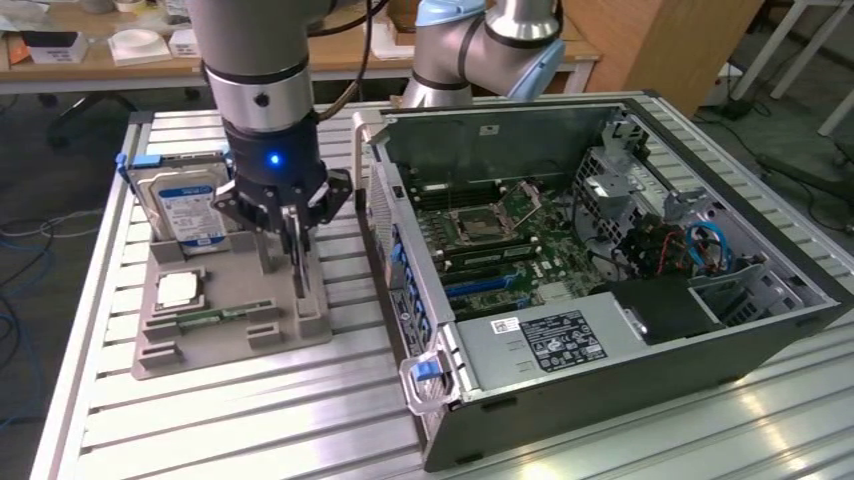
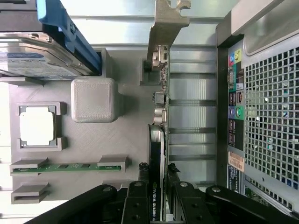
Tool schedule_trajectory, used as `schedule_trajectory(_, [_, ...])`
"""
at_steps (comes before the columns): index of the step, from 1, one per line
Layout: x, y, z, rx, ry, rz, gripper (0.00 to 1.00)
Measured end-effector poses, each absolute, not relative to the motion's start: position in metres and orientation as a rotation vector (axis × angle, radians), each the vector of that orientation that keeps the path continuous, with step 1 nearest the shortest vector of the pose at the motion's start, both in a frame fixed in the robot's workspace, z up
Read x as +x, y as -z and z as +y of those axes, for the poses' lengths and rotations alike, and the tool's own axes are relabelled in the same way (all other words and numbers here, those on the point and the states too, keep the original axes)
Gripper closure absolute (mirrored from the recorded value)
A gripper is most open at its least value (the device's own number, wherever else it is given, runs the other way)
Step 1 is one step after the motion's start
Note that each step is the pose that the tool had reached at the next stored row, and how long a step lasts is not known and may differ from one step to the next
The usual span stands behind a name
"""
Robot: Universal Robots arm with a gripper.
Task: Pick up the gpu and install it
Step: 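Pick up the gpu and move the gpu toward the slot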
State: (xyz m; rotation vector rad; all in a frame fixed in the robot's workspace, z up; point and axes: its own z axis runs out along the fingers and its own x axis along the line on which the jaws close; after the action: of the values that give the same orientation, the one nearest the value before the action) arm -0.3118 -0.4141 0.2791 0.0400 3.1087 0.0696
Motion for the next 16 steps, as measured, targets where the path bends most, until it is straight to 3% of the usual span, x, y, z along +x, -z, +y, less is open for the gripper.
schedule_trajectory(16, [-0.312,-0.315,-0.414,0.040,-0.070,3.109,0.74])
